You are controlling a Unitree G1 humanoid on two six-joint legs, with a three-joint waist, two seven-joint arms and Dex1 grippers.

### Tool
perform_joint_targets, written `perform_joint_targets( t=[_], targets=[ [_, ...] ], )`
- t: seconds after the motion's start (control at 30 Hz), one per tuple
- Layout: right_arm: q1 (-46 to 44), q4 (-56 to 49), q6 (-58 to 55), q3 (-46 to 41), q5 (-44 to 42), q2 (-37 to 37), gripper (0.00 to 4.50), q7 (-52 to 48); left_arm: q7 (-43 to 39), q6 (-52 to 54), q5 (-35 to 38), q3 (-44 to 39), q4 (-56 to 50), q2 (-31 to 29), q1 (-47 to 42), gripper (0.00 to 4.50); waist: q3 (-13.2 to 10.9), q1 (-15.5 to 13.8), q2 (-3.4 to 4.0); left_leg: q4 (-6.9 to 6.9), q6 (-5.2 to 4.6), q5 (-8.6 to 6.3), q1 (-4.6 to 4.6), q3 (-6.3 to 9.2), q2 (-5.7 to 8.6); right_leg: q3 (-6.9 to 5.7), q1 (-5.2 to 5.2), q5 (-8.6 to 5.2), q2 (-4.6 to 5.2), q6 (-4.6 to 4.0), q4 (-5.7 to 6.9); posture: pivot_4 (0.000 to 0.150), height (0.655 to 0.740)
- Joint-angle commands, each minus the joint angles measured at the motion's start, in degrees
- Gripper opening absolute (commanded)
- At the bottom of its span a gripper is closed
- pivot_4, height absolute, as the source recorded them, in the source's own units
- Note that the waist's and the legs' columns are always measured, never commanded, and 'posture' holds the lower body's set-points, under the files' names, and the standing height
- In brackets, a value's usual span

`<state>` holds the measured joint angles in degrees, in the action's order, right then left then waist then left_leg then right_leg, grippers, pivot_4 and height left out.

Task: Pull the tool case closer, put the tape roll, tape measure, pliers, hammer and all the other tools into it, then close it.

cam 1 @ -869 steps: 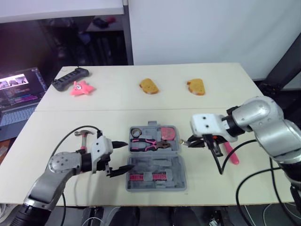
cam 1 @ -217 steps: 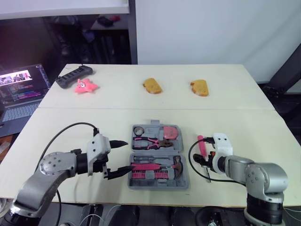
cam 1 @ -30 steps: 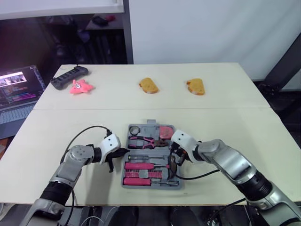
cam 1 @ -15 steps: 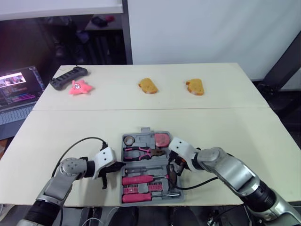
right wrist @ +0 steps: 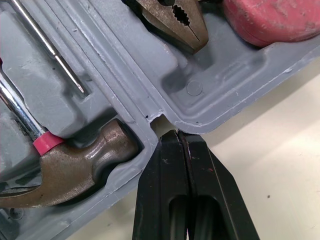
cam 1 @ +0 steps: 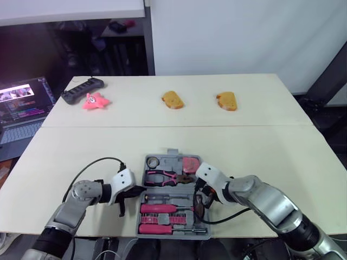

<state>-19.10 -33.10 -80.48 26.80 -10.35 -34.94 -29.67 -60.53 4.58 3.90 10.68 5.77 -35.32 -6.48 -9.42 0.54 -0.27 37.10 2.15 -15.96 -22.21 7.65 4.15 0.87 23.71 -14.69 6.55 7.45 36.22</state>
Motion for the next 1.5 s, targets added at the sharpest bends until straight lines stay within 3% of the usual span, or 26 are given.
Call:
perform_joint_targets(
  t=[0.03,0.57,1.5],
  targets=[
    [0.6,-2.1,-0.2,1.0,-2.4,0.7,0.00,-0.4,-0.1,-0.1,-1.0,2.5,1.1,0.9,0.2,0.06,0.0,0.0,0.01,0.00,0.00,0.00,0.04,0.01,0.00,-0.02,-0.04,0.00,0.00,0.00,-0.01,0.150,0.7400],
    [-0.8,2.1,4.5,-0.1,-1.0,1.2,0.00,1.3,0.3,0.4,-1.4,2.2,1.5,1.7,-1.4,0.06,0.0,0.0,0.01,-0.04,-0.02,-0.01,0.62,0.03,0.00,-0.05,-0.62,-0.01,0.02,0.02,-0.05,0.150,0.7400],
    [-1.0,3.9,6.4,-1.6,-0.8,-0.3,0.00,1.1,1.5,4.3,-0.3,-1.0,-2.6,-0.3,-0.2,0.06,0.0,0.1,-0.01,-0.08,-0.02,-0.01,0.64,0.04,-0.01,-0.05,-0.62,-0.02,0.04,0.03,-0.05,0.150,0.7400]
  ],
)
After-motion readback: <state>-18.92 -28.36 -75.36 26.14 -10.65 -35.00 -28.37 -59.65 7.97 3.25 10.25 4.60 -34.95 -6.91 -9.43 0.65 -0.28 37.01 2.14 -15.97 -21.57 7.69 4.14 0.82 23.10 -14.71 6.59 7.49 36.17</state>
